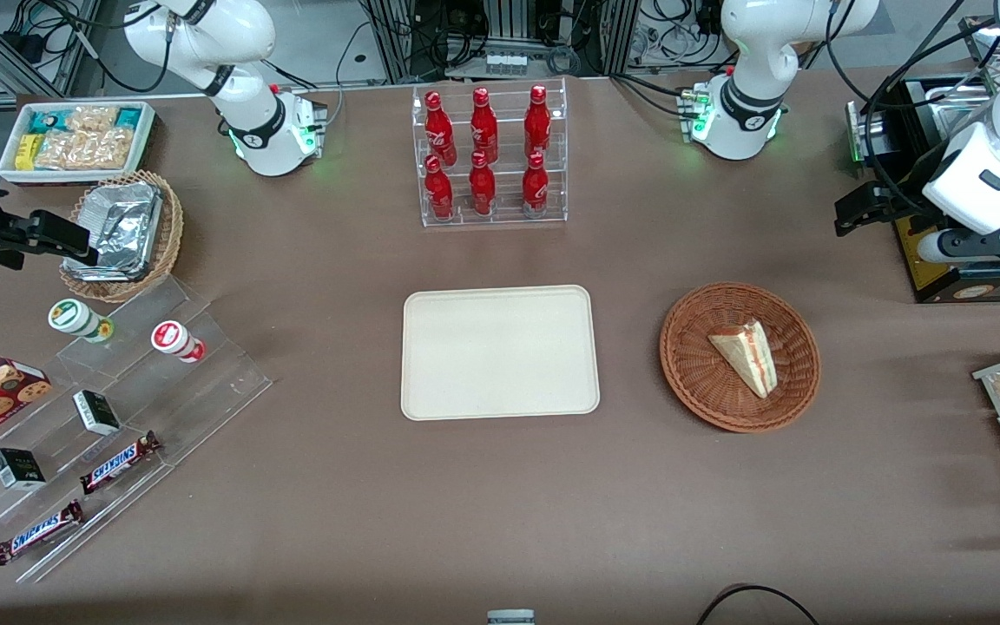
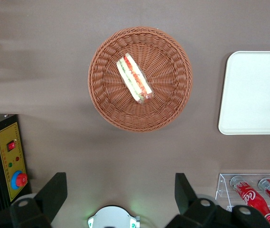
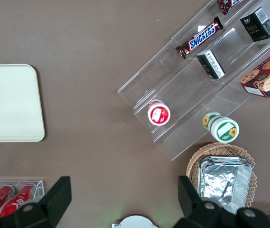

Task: Place sandwich from basket to tray
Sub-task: 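Move the left gripper over the wrapped sandwich in the wicker basket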

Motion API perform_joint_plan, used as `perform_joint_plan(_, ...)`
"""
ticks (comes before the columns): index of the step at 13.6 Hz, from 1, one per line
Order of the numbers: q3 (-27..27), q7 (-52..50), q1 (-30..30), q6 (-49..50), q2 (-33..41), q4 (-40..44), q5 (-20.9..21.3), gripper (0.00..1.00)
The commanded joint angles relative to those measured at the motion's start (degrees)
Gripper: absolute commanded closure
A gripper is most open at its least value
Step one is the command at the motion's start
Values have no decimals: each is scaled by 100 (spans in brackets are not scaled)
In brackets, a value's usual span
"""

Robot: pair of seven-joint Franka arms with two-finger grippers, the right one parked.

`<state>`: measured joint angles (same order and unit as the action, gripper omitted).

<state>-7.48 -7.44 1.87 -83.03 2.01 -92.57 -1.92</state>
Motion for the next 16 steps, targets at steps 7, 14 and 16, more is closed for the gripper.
perform_joint_plan(7,28,67,6,-1010,-79,-1164,95,0)
perform_joint_plan(14,19,-99,-11,-3181,9,-2940,104,0)
perform_joint_plan(16,19,-476,-20,-3709,-8,-3275,113,0)
